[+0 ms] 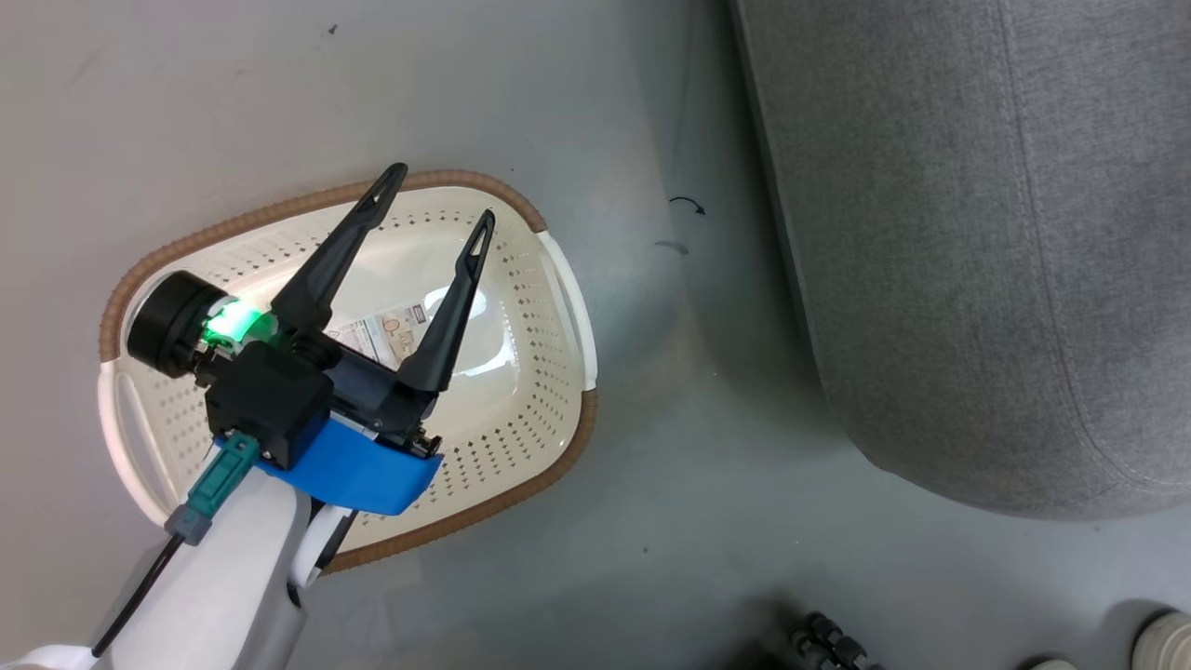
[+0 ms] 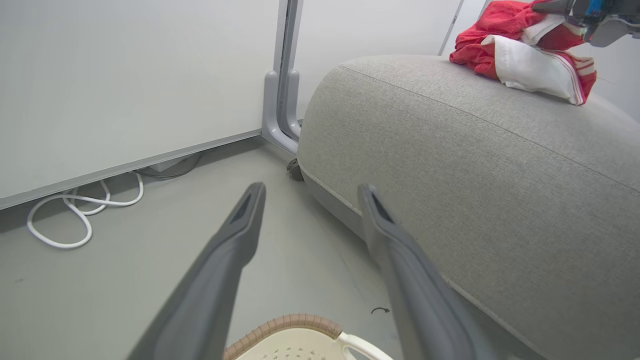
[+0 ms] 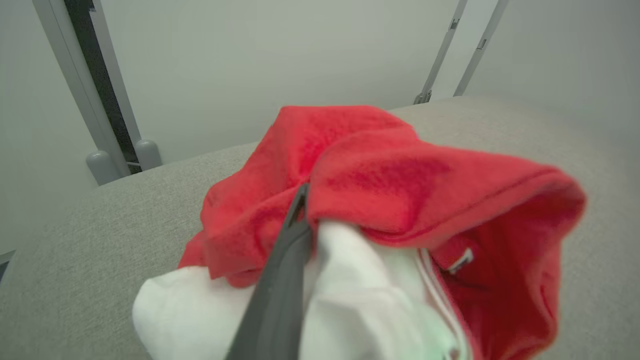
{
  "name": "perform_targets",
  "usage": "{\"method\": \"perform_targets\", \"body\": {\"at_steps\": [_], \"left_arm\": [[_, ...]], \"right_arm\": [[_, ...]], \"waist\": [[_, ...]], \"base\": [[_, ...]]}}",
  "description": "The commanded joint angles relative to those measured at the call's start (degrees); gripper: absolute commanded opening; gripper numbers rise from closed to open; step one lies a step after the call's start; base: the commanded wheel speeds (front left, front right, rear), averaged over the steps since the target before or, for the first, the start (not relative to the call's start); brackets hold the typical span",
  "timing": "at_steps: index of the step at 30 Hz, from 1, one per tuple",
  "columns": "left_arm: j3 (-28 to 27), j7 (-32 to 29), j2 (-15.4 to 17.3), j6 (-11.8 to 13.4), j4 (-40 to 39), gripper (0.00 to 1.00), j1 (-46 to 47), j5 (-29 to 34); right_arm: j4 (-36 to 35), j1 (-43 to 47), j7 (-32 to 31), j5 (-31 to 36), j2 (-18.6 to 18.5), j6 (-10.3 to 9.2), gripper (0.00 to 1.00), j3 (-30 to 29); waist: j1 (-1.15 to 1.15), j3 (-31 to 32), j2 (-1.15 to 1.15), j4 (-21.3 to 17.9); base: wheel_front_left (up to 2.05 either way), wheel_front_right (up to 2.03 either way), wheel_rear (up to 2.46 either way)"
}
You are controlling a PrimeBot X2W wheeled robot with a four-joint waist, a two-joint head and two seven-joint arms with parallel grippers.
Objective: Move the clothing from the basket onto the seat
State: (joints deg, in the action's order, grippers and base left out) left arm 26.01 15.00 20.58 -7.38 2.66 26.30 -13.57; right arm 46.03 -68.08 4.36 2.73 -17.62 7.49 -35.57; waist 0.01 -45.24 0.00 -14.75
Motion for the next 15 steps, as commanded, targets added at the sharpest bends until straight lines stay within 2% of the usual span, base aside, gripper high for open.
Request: {"method": "perform_targets", "body": {"at_steps": [1,8,15], "left_arm": [[-0.08,0.24,0.24,0.05,-0.20,1.00,0.85,-0.05],[-0.23,0.25,-0.29,0.46,0.84,1.00,0.51,-0.52],[0.13,0.27,-2.21,0.29,3.70,1.00,-0.99,-1.77]], "right_arm": [[0.40,0.25,0.26,0.62,-0.29,0.01,1.00,-0.04],[5.35,0.21,1.77,1.48,-0.72,0.02,1.00,1.70],[8.46,3.90,4.23,2.21,0.28,0.02,1.00,5.65]], "waist": [[-0.01,-0.02,0.00,0.18],[-0.01,2.31,0.00,0.54],[-0.01,8.78,0.00,0.72]], "base": [[0.00,0.00,0.00],[0.00,0.00,0.00],[0.00,0.00,0.00]]}}
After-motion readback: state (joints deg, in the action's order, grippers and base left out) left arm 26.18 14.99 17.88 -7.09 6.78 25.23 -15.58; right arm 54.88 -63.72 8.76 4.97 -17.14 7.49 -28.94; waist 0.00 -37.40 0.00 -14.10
